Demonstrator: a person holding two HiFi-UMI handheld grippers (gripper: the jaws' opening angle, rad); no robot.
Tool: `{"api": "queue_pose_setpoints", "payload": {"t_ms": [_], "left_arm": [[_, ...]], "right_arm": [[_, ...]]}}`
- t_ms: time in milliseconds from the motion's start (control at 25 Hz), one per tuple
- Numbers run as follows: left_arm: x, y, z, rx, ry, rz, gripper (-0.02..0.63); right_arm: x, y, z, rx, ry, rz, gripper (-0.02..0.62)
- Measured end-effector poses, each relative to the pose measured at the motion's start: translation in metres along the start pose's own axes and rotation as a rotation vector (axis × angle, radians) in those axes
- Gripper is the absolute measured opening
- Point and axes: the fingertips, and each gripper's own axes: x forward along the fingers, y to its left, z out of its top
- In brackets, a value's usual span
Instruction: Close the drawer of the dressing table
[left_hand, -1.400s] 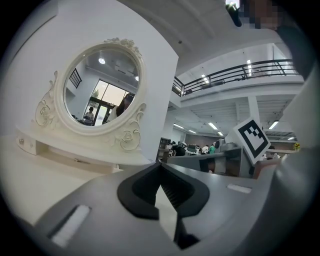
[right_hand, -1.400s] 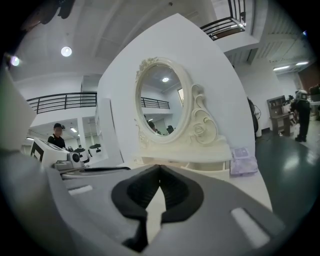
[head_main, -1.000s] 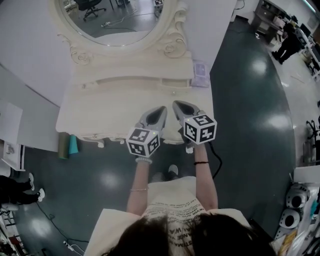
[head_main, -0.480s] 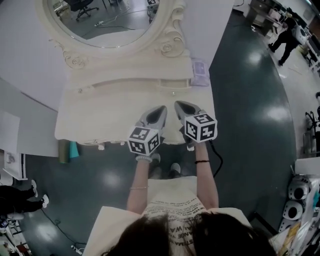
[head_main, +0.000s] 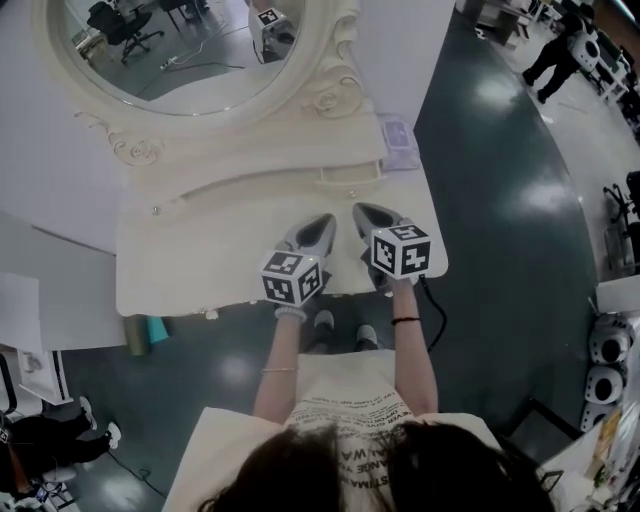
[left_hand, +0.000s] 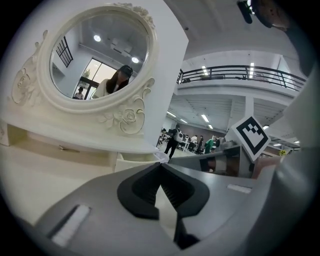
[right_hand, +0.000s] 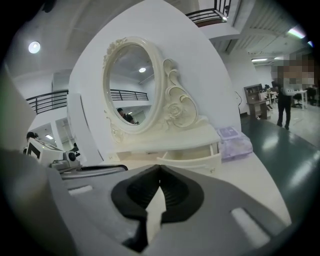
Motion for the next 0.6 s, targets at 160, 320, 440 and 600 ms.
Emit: {"api": "queue_pose_setpoints", "payload": {"t_ms": [160,320,440,600], "left_arm": [[0.005,0.014,-0.004,-0.002,0.026,-0.027,0.002],[0.010,0.024,-0.013,-0.005,0.057,-0.052,0.002],[0.012,0.032,-0.018,-0.006,0.079,-0.067,0.002],[0.014,0.036,-0.021,-0.010,0.096,-0.089,0.002]], "right_arm": [[0.013,-0.002,-0.003,0.015,0.013,-0.033,0.003],[0.023,-0.008,-0.008,0.030,0.028,-0.070,0.003],[0.031,-0.010,-0.011,0.038,0.036,-0.093,0.003],[0.036,-0.012,-0.018,0.045,0.068,-0.127,0.003]]}}
